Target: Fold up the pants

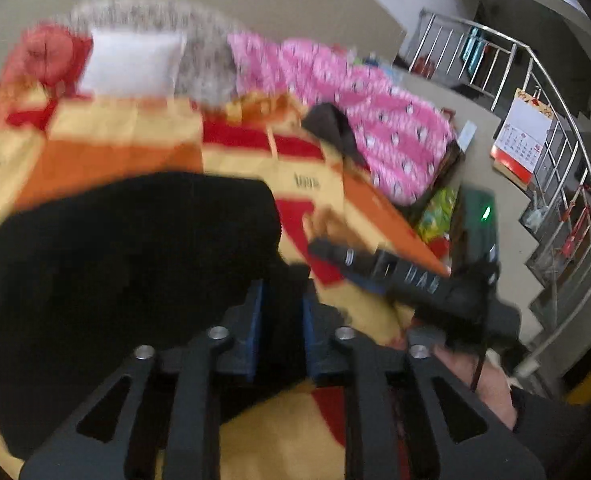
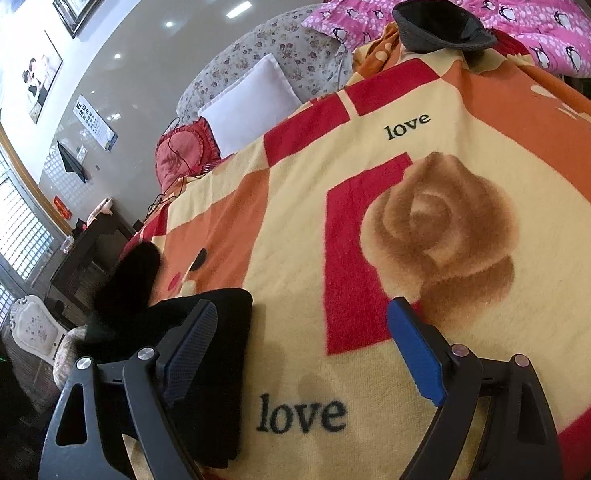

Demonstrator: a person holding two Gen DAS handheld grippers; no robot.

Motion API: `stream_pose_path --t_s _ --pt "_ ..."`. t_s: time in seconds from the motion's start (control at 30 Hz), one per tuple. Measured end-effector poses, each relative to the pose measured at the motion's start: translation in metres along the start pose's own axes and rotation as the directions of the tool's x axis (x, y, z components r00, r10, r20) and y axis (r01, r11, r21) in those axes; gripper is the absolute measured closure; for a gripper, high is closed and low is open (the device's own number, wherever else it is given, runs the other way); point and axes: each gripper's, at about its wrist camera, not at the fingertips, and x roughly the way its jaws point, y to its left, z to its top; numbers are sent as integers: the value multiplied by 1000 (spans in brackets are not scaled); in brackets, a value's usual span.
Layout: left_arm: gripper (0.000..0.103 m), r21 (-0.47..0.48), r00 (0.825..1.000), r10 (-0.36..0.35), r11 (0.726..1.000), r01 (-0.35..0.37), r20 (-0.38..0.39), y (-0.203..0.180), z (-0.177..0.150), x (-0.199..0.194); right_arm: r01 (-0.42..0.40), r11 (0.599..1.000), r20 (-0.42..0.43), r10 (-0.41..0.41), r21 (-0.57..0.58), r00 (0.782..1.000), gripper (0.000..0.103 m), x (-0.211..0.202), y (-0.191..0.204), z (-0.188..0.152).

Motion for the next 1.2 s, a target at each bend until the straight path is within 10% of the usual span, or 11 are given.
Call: stream_pose_path --t_s 0.17,0.37,0.53,0.6,0.67,0.73,0.9,1.2 --pt "39 4 995 -99 995 99 15 -7 -4 -34 0 1000 -2 0 -2 1000 14 0 0 0" --pt "9 -50 980 58 998 -49 192 28 -6 -113 19 1000 -45 -19 -16 999 12 -5 7 8" --pt "9 -190 981 91 980 -57 171 65 -19 -117 -122 859 18 151 -498 988 19 -51 89 -1" --pt "12 -231 977 105 971 -61 185 72 -21 -118 -168 753 -86 147 -636 985 29 -45 117 -16" --pt "14 -237 972 112 970 -61 207 73 -22 -121 -193 691 -146 128 -696 981 81 -35 130 -28" --pt "14 -191 974 108 979 -69 197 67 -21 -117 -221 664 -215 91 -714 972 90 -20 135 -37" --pt "3 -166 997 76 983 -76 -6 76 -18 -67 -220 741 -278 47 -634 959 86 10 110 -40" --pt "0 -214 999 42 976 -36 25 82 -8 -74 -231 786 -300 62 -573 952 84 13 102 -36"
